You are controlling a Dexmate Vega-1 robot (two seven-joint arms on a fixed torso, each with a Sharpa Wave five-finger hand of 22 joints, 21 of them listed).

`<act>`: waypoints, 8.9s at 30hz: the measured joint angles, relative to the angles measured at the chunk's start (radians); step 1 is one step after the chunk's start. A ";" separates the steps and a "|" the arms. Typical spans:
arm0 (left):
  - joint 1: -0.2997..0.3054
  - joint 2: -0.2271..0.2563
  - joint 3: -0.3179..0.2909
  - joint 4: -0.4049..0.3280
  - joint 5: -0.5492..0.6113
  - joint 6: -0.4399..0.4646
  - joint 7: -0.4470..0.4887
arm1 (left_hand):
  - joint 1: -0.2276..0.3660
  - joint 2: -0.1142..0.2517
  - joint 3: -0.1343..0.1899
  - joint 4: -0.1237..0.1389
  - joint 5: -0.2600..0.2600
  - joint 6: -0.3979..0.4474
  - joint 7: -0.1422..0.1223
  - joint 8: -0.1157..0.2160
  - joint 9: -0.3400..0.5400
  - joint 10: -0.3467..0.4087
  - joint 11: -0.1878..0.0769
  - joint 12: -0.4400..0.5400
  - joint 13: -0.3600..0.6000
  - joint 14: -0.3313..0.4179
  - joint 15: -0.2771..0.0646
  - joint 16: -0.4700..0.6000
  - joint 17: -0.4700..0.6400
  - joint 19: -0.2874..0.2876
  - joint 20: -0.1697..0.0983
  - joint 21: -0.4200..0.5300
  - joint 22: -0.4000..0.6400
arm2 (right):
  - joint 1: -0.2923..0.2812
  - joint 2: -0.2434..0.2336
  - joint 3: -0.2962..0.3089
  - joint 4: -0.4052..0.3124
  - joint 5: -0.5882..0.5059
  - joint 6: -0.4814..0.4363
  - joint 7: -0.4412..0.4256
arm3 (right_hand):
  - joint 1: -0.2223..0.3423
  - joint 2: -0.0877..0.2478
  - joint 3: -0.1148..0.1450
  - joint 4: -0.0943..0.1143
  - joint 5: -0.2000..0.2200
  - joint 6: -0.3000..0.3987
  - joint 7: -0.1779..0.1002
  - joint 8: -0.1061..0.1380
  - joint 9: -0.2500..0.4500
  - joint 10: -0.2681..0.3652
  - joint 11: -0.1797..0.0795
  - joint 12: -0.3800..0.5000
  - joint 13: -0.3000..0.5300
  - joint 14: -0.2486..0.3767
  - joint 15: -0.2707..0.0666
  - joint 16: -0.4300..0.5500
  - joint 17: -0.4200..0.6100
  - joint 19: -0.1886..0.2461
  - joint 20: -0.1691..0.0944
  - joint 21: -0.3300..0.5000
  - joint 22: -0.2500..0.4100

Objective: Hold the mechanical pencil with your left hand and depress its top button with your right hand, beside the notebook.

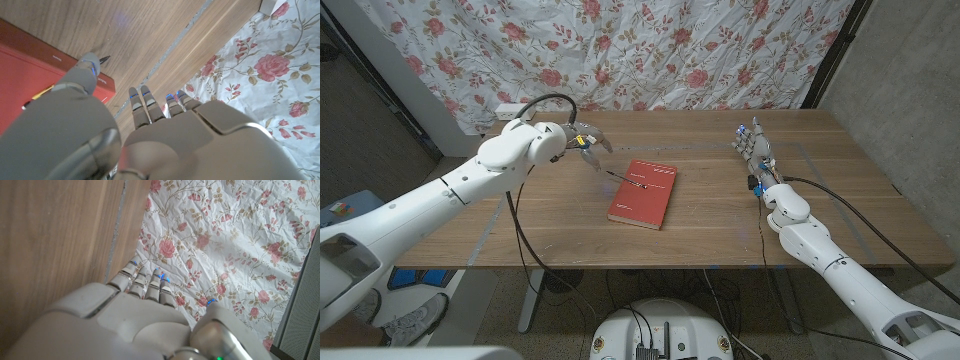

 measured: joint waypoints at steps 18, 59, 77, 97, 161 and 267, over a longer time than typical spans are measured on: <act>0.050 -0.062 0.008 0.030 0.018 0.038 0.064 | 0.069 0.023 -0.008 0.000 0.005 0.013 0.002 -0.006 0.002 0.069 0.000 0.000 0.002 0.052 -0.006 0.004 0.000 0.044 0.003 0.008 0.002 | -0.009 -0.003 0.001 -0.014 -0.005 -0.004 -0.010 | 0.000 0.000 0.004 -0.004 0.000 0.011 -0.011 0.000 0.000 0.005 -0.006 0.000 0.000 0.000 0.000 0.000 -0.005 0.000 0.000 0.000 0.000; 0.062 -0.106 0.053 0.093 -0.039 0.046 0.186 | 0.184 0.097 -0.061 0.006 0.008 0.254 -0.003 0.015 0.002 0.278 -0.004 0.004 0.000 0.163 -0.010 0.004 0.000 0.102 -0.002 0.008 0.002 | -0.016 0.001 -0.010 -0.030 -0.033 -0.019 -0.048 | 0.000 0.000 0.023 -0.024 0.004 0.055 -0.038 0.005 0.000 0.020 -0.005 0.000 0.000 0.009 -0.009 0.000 -0.023 0.007 -0.007 0.004 0.000; 0.061 -0.116 0.064 0.104 -0.026 0.051 0.215 | 0.234 0.111 -0.117 0.010 0.008 0.431 -0.006 0.015 0.002 0.426 -0.004 0.004 0.000 0.231 -0.010 0.004 0.000 0.147 0.000 0.008 0.002 | -0.005 0.007 -0.013 -0.019 -0.045 -0.020 -0.060 | 0.000 0.000 0.032 -0.032 0.004 0.082 -0.043 0.012 0.000 0.025 -0.011 0.000 0.000 0.020 -0.009 0.004 -0.028 0.015 -0.007 0.004 0.000; 0.060 -0.124 0.072 0.112 -0.020 0.065 0.237 | 0.270 0.130 -0.144 0.006 0.008 0.548 0.005 0.000 0.001 0.545 -0.006 0.004 0.002 0.292 -0.010 0.004 0.000 0.191 -0.005 0.008 0.002 | -0.003 0.013 -0.015 -0.015 -0.051 -0.021 -0.074 | 0.000 0.000 0.036 -0.036 0.004 0.095 -0.044 0.012 0.000 0.036 -0.011 0.004 0.000 0.020 -0.009 0.004 -0.032 0.022 0.000 0.004 0.000; 0.097 -0.105 0.052 0.051 0.026 0.126 0.244 | 0.339 0.172 -0.192 0.004 0.007 0.797 0.036 0.024 0.018 0.826 -0.007 0.027 0.011 0.392 -0.016 0.004 0.002 0.290 -0.004 0.013 0.002 | -0.012 0.008 -0.009 -0.027 -0.059 -0.006 -0.077 | -0.013 -0.013 0.044 -0.036 0.004 0.114 -0.050 0.012 0.000 0.045 -0.009 0.004 0.000 0.023 -0.012 0.004 -0.032 0.022 0.000 0.004 0.000; 0.133 -0.333 0.052 -0.025 -0.308 0.499 0.661 | 0.362 0.168 -0.219 0.010 0.008 0.807 0.047 0.007 0.011 0.852 -0.009 0.004 0.012 0.429 -0.018 0.000 0.002 0.318 0.000 0.013 0.002 | -0.143 -0.131 0.000 -0.274 -0.581 0.108 -0.224 | -0.046 -0.020 0.074 -0.049 -0.001 0.004 -0.143 -0.012 -0.002 -0.042 -0.041 -0.015 -0.005 -0.127 -0.009 -0.012 -0.037 -0.124 0.038 -0.008 0.000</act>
